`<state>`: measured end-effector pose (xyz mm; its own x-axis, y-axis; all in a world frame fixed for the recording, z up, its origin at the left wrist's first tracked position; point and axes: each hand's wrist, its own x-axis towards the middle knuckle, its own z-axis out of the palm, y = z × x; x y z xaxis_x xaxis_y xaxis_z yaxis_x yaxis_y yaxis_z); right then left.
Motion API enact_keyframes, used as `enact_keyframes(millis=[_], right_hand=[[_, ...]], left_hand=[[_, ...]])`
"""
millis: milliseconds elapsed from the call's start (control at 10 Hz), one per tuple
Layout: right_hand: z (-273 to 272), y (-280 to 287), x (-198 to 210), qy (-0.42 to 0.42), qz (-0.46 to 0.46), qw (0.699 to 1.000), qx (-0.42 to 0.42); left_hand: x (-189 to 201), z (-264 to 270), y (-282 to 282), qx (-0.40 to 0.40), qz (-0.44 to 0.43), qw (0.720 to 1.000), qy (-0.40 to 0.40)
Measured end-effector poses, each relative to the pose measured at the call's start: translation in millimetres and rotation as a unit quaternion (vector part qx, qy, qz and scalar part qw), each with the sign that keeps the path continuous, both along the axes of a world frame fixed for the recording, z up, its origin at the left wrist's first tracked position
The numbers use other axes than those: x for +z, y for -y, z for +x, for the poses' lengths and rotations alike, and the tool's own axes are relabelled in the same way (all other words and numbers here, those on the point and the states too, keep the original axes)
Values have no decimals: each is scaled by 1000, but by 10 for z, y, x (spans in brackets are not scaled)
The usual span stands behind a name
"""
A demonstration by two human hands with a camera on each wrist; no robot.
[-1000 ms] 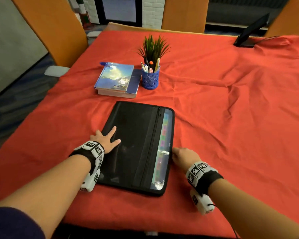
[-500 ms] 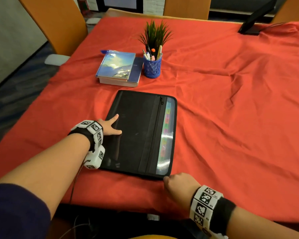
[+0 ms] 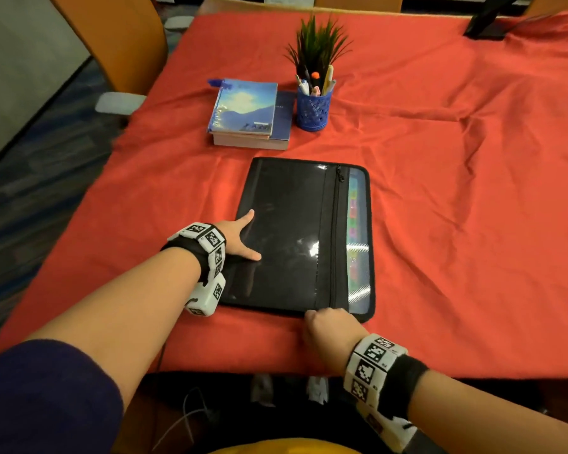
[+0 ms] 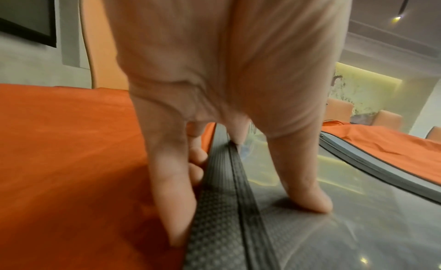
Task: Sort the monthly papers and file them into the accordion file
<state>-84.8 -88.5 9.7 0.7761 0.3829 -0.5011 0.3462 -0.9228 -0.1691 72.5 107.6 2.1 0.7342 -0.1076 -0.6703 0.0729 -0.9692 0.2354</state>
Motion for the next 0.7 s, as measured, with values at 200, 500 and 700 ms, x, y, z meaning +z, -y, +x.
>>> enact_keyframes(millis=[200,500,700], right_hand=[[213,-1032,-120,-21,67,997,12],[466,-744,177,-34,92,992,76],[991,272,670,136,37,986,-92]], left_hand=[[-32,28,-40,-15,-21,1000,-9],[-17,7,-205,42,-107,991,-71],[-115,-103,-131,10,-29,999,27]])
